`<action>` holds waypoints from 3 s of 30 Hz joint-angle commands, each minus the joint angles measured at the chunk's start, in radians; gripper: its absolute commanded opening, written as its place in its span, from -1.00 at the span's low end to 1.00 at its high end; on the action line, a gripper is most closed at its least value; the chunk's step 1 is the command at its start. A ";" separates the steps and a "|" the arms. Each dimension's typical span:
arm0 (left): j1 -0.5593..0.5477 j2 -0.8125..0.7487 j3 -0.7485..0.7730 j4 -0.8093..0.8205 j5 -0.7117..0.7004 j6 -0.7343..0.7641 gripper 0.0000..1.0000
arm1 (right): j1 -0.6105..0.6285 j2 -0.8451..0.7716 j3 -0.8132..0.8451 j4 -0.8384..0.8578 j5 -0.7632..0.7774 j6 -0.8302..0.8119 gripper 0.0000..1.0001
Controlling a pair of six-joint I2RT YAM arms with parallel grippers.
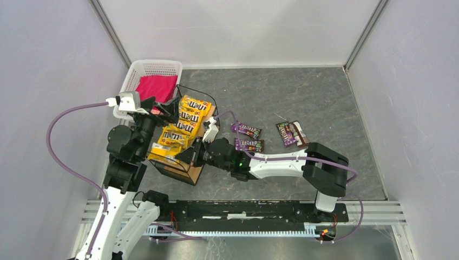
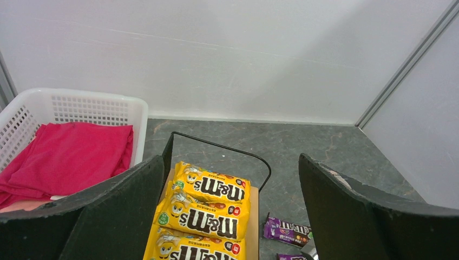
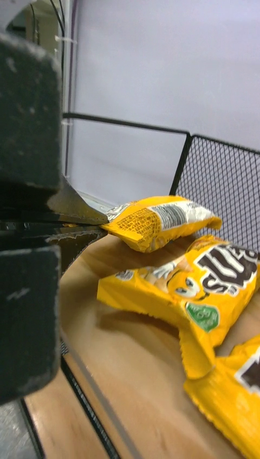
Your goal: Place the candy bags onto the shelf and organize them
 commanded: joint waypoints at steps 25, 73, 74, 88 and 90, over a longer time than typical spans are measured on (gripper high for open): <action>-0.004 0.014 0.008 0.022 0.011 0.024 1.00 | 0.053 -0.402 -0.208 -0.298 0.303 -0.430 0.14; -0.004 0.087 0.022 0.008 0.057 0.015 0.99 | -0.955 -0.148 -0.599 -0.013 -0.716 -0.379 -0.05; -0.004 0.089 0.022 0.008 0.057 0.014 1.00 | -0.955 -0.143 -0.605 0.008 -0.713 -0.367 -0.12; -0.004 0.131 0.068 0.029 0.065 -0.063 1.00 | -0.934 -0.135 -0.726 0.268 -0.707 -0.192 -0.89; -0.004 0.147 0.099 0.043 0.080 -0.100 1.00 | -0.921 -0.147 -0.745 0.309 -0.699 -0.165 -1.00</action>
